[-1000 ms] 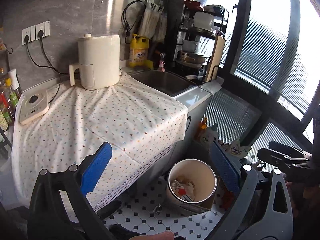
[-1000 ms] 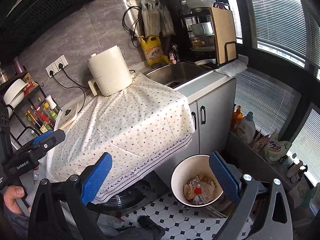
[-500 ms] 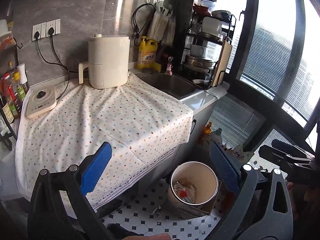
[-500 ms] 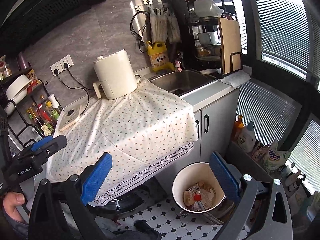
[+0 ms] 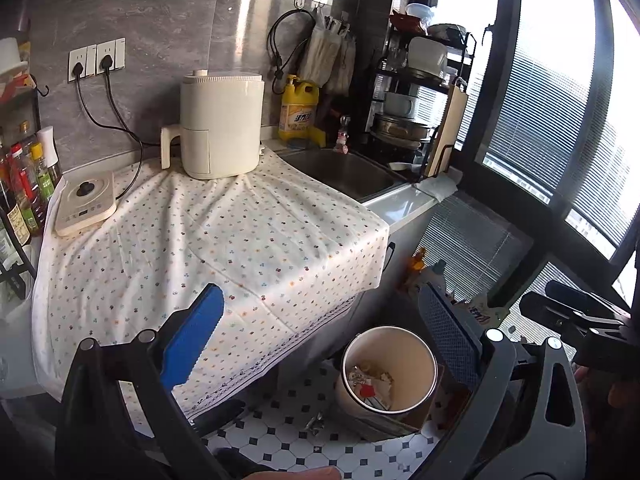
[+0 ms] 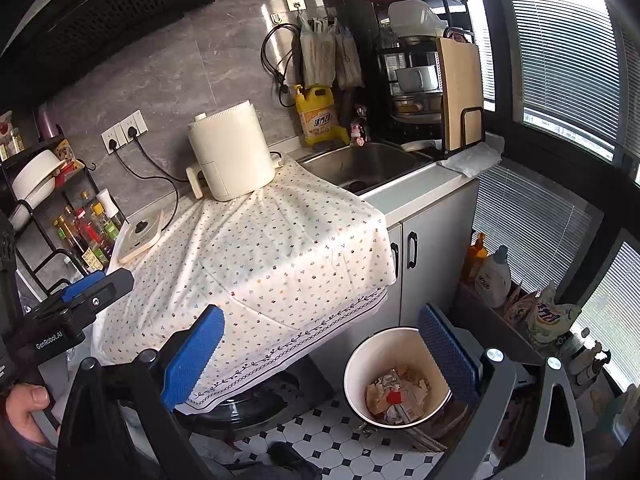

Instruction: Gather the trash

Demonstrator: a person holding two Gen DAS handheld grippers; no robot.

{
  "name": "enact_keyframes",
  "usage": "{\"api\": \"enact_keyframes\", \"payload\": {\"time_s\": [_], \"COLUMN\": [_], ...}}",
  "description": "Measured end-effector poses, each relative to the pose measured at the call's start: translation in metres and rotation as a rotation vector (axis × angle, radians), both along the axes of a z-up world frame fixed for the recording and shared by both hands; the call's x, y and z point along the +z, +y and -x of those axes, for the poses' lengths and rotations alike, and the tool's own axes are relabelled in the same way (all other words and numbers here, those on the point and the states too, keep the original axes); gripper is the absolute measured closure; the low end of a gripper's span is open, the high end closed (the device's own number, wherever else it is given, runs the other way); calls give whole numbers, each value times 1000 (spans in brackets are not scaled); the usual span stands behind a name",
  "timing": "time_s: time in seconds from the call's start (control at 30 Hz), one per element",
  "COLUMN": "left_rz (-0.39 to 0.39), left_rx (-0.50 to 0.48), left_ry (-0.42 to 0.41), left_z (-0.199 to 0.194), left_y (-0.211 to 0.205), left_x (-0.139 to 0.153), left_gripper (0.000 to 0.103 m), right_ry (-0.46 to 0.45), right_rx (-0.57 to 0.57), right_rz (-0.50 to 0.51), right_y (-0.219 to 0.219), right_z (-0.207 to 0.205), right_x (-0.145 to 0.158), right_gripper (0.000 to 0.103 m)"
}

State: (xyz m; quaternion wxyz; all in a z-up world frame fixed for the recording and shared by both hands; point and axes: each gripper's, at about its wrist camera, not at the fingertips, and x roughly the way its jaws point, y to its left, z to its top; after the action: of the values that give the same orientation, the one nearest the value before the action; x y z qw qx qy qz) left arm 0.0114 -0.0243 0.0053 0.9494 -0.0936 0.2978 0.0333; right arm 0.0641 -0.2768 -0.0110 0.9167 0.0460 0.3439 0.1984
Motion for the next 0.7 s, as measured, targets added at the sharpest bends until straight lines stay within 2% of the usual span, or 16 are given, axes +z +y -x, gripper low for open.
{"api": "enact_keyframes", "payload": {"time_s": [0.7], "left_rz": [7], "left_rx": [13], "left_ry": [-8], "left_z": [2], "left_y": [9], "left_x": [2], "left_gripper": [6], "right_ry": [-4], "right_rx": [7], "right_rz": [18], "right_y": [14], "right_z": [-2], "right_x": [-1], "right_gripper": [8]}}
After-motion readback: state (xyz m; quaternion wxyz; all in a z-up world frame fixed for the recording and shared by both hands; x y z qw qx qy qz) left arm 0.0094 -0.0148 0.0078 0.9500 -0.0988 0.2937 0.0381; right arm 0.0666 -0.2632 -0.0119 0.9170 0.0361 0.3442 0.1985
